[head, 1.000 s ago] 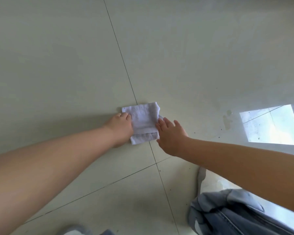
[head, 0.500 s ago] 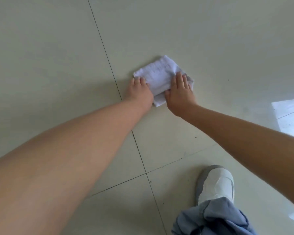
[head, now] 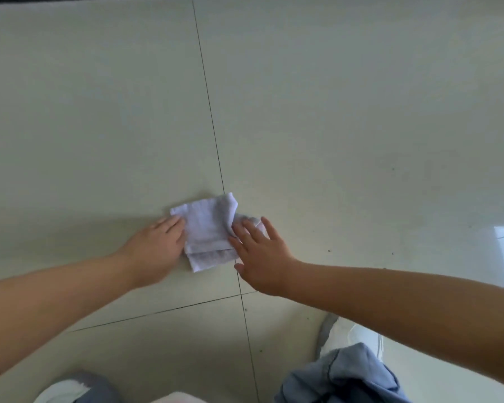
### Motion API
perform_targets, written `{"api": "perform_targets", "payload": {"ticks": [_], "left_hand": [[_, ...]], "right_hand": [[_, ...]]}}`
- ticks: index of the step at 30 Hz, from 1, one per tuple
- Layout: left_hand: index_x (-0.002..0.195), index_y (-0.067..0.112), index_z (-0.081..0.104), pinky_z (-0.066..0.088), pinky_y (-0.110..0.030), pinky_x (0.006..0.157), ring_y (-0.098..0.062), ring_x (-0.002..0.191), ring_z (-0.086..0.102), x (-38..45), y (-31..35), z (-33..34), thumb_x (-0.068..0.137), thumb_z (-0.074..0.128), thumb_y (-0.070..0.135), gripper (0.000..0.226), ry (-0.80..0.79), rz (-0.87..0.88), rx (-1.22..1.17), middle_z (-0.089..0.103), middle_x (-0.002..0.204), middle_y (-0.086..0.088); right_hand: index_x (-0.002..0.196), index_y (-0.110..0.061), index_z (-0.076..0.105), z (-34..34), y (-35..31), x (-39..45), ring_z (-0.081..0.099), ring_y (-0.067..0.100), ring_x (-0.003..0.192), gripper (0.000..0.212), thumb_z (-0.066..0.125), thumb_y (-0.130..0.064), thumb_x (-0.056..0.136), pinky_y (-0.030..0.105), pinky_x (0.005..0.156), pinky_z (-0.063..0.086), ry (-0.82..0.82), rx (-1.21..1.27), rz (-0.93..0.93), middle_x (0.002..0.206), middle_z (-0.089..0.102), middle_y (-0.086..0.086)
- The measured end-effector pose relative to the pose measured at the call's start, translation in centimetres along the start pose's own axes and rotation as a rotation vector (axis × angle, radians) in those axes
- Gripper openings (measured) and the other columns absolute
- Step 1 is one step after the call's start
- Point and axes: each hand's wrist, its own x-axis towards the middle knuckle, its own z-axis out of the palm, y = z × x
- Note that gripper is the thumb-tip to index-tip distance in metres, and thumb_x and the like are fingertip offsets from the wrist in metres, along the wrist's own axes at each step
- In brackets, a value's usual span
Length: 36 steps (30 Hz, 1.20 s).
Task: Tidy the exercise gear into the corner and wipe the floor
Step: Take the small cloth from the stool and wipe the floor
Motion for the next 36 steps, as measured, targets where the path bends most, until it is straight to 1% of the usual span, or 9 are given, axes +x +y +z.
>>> {"api": "perform_targets", "payload": {"ticks": [3,6,9,13,16,20,23,33,36], "left_hand": [[0.073,-0.011,0.075,0.059,-0.041,0.059,-0.038,0.072,0.074,1.4,3.3,-0.4,0.063,0.036,0.010,0.046,-0.074,0.044,-0.010,0.074,0.079,-0.026],[0.094,-0.014,0.071,0.054,-0.047,0.085,-0.049,0.096,0.065,4.5,6.8,-4.7,0.072,0.058,0.012,0.037,-0.170,0.077,0.042,0.065,0.101,-0.038],[0.136,-0.012,0.039,0.013,-0.048,0.118,-0.048,0.138,0.023,7.8,9.7,-7.0,0.097,0.037,0.009,0.044,-0.341,0.097,-0.014,0.026,0.145,-0.037],[0.141,-0.011,0.032,0.007,-0.047,0.119,-0.048,0.141,0.014,10.8,12.3,-8.9,0.100,0.032,0.009,0.046,-0.317,0.172,-0.027,0.022,0.149,-0.034],[0.144,-0.013,0.023,0.003,-0.047,0.120,-0.048,0.143,0.006,11.6,13.8,-9.5,0.100,0.028,0.008,0.048,-0.276,0.214,-0.027,0.012,0.152,-0.034],[0.147,-0.011,0.003,-0.001,-0.042,0.120,-0.039,0.146,-0.003,13.2,14.5,-9.6,0.102,0.021,0.013,0.054,-0.203,0.173,-0.093,-0.002,0.156,-0.027],[0.148,-0.009,0.002,-0.001,-0.040,0.120,-0.036,0.147,-0.003,15.0,13.9,-10.0,0.102,0.019,0.014,0.054,-0.175,0.093,-0.153,-0.002,0.157,-0.024],[0.137,-0.005,0.038,0.026,-0.034,0.112,-0.030,0.138,0.031,14.5,0.5,-8.5,0.098,0.032,0.011,0.043,-0.074,-0.207,-0.253,0.034,0.145,-0.020],[0.102,-0.014,0.066,0.055,-0.037,0.082,-0.037,0.102,0.067,12.0,-1.5,-6.2,0.080,0.044,0.005,0.037,0.050,-0.191,-0.199,0.066,0.108,-0.030]], "right_hand": [[0.150,-0.007,0.004,1.9,1.2,-2.3,-0.004,0.024,0.148,0.059,0.020,-0.036,0.101,0.047,0.117,-0.011,-0.048,-0.039,0.069,0.159,-0.004,0.012],[0.127,-0.006,0.057,3.7,3.6,-4.3,0.052,0.020,0.128,0.055,0.028,-0.033,0.090,0.048,0.108,0.035,0.109,-0.054,0.225,0.138,0.053,0.012],[0.099,-0.007,0.075,5.9,5.6,-5.9,0.071,0.020,0.098,0.058,0.029,-0.036,0.081,0.043,0.102,0.037,0.031,0.030,0.286,0.107,0.073,0.008],[0.116,0.001,0.064,6.2,6.9,-7.4,0.064,0.023,0.113,0.070,0.016,-0.038,0.083,0.037,0.114,0.002,-0.003,0.058,0.385,0.124,0.063,0.013],[0.116,0.002,0.064,6.5,8.0,-8.7,0.063,0.024,0.115,0.074,0.015,-0.039,0.079,0.037,0.116,0.004,-0.002,0.055,0.538,0.126,0.062,0.016],[0.149,-0.003,0.005,6.8,11.2,-10.1,0.004,0.020,0.148,0.097,-0.026,-0.044,0.066,0.039,0.118,-0.011,-0.086,0.101,0.619,0.159,0.001,0.011],[0.149,-0.001,-0.002,5.3,12.5,-8.3,-0.002,0.020,0.148,0.066,0.006,-0.043,0.098,0.035,0.119,-0.009,-0.017,0.184,0.734,0.159,-0.005,0.010],[0.150,-0.023,0.004,-4.5,11.3,3.8,-0.003,0.030,0.147,0.054,0.020,-0.037,0.101,0.048,0.118,0.000,0.193,0.288,0.534,0.158,-0.006,0.014],[0.149,-0.013,0.010,-5.7,8.2,5.4,0.017,0.036,0.141,0.057,0.024,-0.039,0.100,0.048,0.114,0.013,0.203,0.186,0.467,0.157,0.004,0.013]]}}
